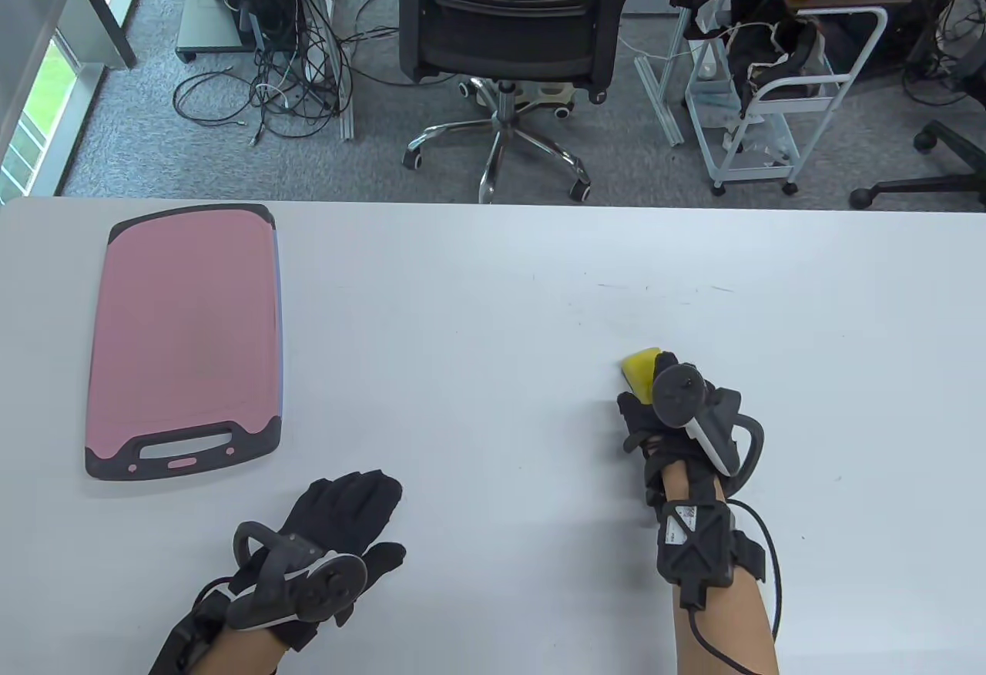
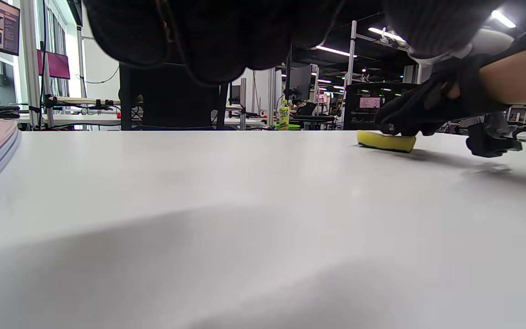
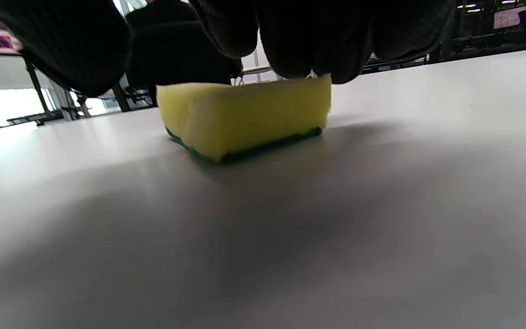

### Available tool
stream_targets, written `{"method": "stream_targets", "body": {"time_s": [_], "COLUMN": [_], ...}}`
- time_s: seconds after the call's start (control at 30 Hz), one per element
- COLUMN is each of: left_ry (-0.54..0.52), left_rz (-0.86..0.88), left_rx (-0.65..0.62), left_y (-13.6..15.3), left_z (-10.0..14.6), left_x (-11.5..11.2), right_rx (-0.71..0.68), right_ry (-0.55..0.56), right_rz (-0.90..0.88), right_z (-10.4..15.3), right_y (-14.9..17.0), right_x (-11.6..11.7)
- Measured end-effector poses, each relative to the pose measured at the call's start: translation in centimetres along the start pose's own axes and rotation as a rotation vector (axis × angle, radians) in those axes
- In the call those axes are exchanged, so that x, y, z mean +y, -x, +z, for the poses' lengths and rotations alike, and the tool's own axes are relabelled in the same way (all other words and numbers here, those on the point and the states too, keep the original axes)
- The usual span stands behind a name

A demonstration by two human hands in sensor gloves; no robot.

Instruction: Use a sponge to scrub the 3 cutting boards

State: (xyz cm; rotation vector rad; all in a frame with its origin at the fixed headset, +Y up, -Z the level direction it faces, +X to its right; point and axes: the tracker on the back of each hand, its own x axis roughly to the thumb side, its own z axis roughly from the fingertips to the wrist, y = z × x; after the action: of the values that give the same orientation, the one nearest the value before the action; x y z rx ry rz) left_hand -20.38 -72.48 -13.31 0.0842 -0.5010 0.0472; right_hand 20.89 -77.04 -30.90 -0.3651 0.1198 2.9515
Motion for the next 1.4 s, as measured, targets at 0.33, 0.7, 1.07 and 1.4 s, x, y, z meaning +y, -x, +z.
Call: {"method": "stream_targets", "body": {"time_s": [0.33,0.7,1.07,1.4], "left_ry": [0.007,0.048,0.088,0.192], "left_rz": [0.017,0.016,-0.066,-0.122], "left_rx": [0.015,0.152,0.504,0.691], "left_y": [0.7,3.7,10.9,16.0], "left_z": [-0.1,-0.3,0.6,2.7], "left_x": [0.0,-0.9,-1.8,-4.2], "right_rx": [-0.009,-0.057,-0.071,-0.027], "right_ry": [0.04,0.131,0.227,0.243], "right_rz": [0.119,-0.126,-0.243,-0.273], "right_z": [-1.1,4.8,10.2,10.7], "right_y": [-0.8,3.9,10.3,12.4], "right_x": [0.6,-2.3,-2.8,-2.9]}}
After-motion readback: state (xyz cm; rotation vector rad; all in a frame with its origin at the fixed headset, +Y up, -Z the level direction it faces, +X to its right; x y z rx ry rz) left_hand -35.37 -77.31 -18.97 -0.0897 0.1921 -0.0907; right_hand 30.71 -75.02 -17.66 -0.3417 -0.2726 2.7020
